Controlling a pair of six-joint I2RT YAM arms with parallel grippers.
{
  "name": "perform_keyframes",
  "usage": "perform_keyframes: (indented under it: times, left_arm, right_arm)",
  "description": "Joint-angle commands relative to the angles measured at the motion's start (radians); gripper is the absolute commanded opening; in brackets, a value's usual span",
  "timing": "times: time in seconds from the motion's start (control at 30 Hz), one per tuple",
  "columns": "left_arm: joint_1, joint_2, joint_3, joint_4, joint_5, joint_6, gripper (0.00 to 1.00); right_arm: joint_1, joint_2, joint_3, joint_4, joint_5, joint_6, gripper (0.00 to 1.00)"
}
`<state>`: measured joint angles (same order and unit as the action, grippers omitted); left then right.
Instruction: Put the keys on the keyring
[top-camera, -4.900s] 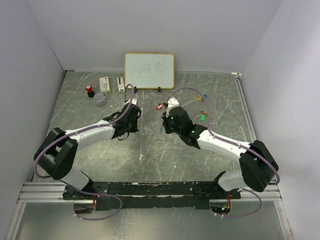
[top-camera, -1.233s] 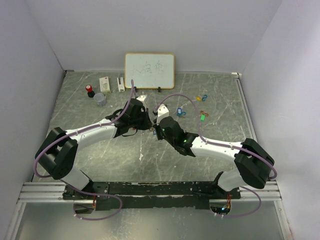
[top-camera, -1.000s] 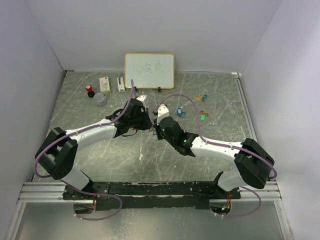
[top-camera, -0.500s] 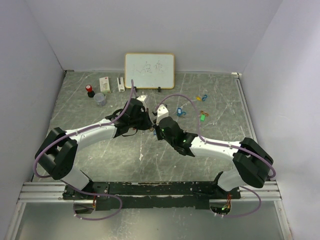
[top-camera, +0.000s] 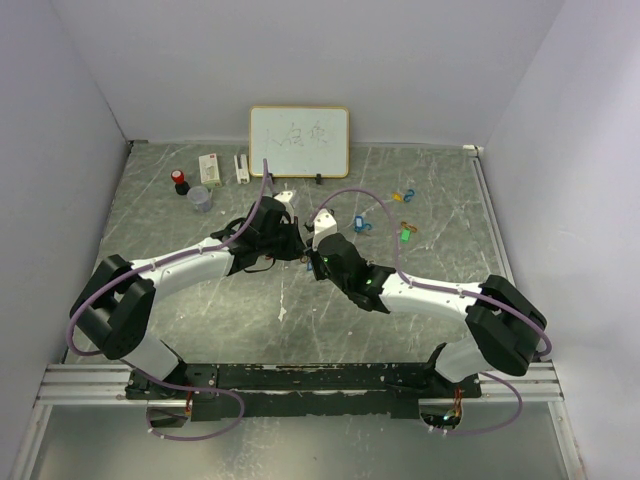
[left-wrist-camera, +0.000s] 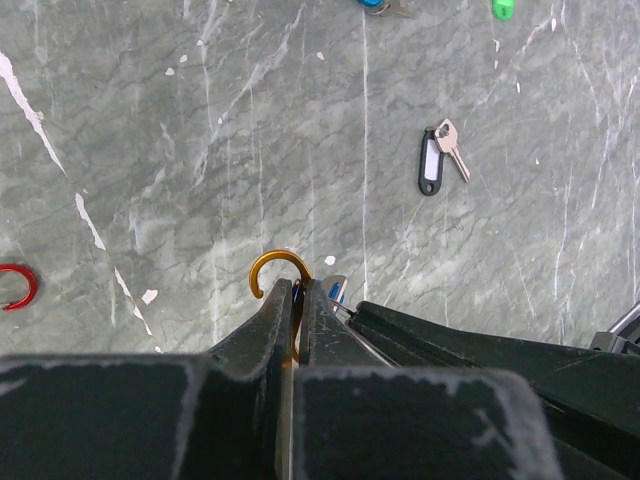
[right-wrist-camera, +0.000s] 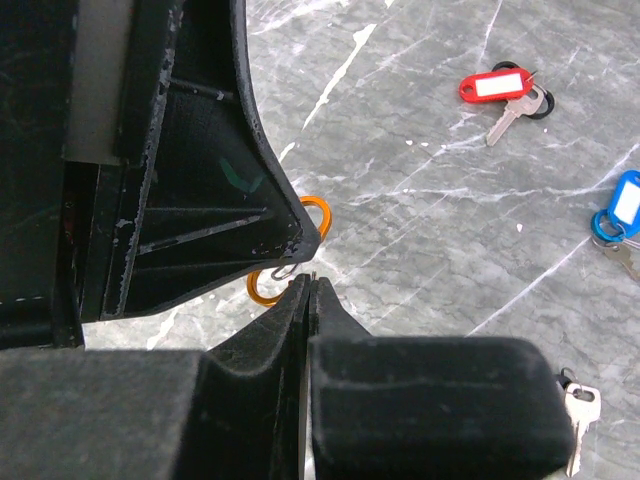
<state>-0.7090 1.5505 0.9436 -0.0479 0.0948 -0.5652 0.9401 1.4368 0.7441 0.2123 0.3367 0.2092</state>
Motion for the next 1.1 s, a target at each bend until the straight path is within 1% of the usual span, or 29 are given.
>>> perform_keyframes:
  times: [0.0, 1.07]
  left_arm:
    - [-0.008, -0.008, 0.020, 0.032, 0.028, 0.015, 0.07]
    - [-0.012, 0.046, 0.064, 0.026, 0.030, 0.031, 0.07]
  right_arm:
    - [0.007, 0.001, 0.010, 0.016, 0.007, -0.011, 0.00]
    - [0.011, -0.020, 0.003, 0.011, -0.010, -0.015, 0.00]
